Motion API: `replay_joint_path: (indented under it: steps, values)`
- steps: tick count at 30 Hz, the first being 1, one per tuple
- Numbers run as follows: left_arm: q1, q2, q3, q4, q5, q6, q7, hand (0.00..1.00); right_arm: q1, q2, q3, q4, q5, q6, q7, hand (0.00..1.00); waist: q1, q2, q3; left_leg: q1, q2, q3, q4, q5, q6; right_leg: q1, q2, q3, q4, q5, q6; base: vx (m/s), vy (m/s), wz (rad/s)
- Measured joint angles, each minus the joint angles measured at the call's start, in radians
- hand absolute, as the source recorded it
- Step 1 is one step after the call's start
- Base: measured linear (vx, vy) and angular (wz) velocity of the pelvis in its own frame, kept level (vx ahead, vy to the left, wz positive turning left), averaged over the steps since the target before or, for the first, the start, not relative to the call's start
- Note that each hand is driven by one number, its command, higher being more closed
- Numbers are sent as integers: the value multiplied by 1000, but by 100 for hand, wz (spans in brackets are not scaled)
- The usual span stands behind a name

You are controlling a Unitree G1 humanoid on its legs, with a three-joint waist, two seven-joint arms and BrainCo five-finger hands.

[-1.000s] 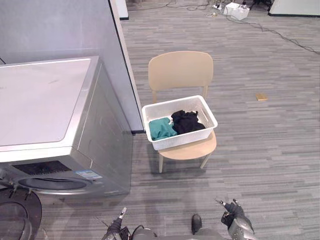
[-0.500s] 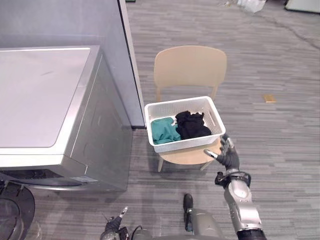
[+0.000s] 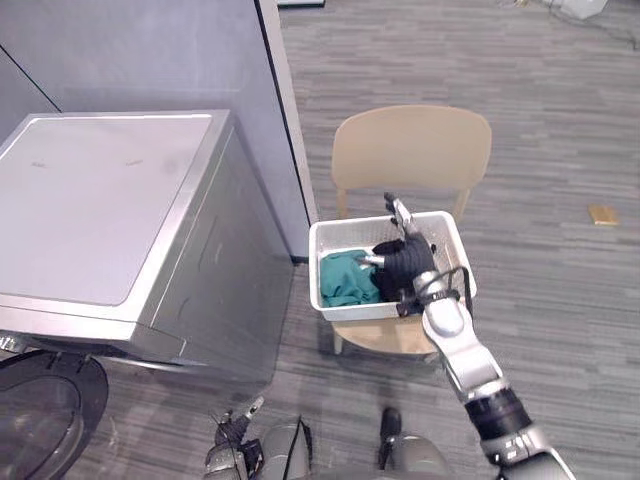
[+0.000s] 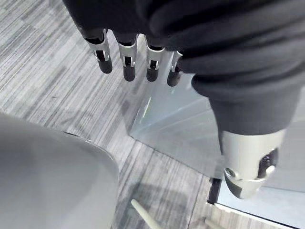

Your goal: Pick up the laundry basket with both hands and put the clothes into the washing machine.

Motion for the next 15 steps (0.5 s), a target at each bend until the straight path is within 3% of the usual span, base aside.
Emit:
replay_joint_path:
  steps: [1,2,3,6,9,15]
  values:
    - [1,-1,-1,0,0,0,4,0,-21,-15,9,11,-10,4,-4,0,0,7,2,1,-2,1,-59,11,-9,-20,-3,9,24,-8,8,7,183,-30]
    - [6,-6,-2,1,5,1,11,0,-67,-50,32,32,-39,8,-13,0,-1,36,13,12,12,0,-149,47,-65,-55,5,26,66,-22,26,24,269,-49]
    - [-1,-3,0,5,18,0,10,0,-108,-79,52,49,-74,13,-13,0,-1,59,39,19,20,9,-175,73,-78,-85,6,51,109,-35,55,16,289,-52]
    - [-30,49,-3,12,59,6,18,0,-194,-107,94,137,-115,26,-9,0,-4,13,90,-25,-31,57,-158,69,-51,-140,-39,86,110,-5,95,-1,234,-23]
    - [-31,57,-14,8,76,5,31,0,-358,-183,156,252,-174,35,8,0,1,18,146,-75,-60,74,-123,53,-25,-143,-67,98,33,48,125,25,240,-5]
    - [-68,64,-72,-23,71,1,57,0,-556,-293,168,331,-197,40,1,0,26,23,218,-165,-58,58,-41,42,-10,-173,-68,73,22,73,127,-3,69,10]
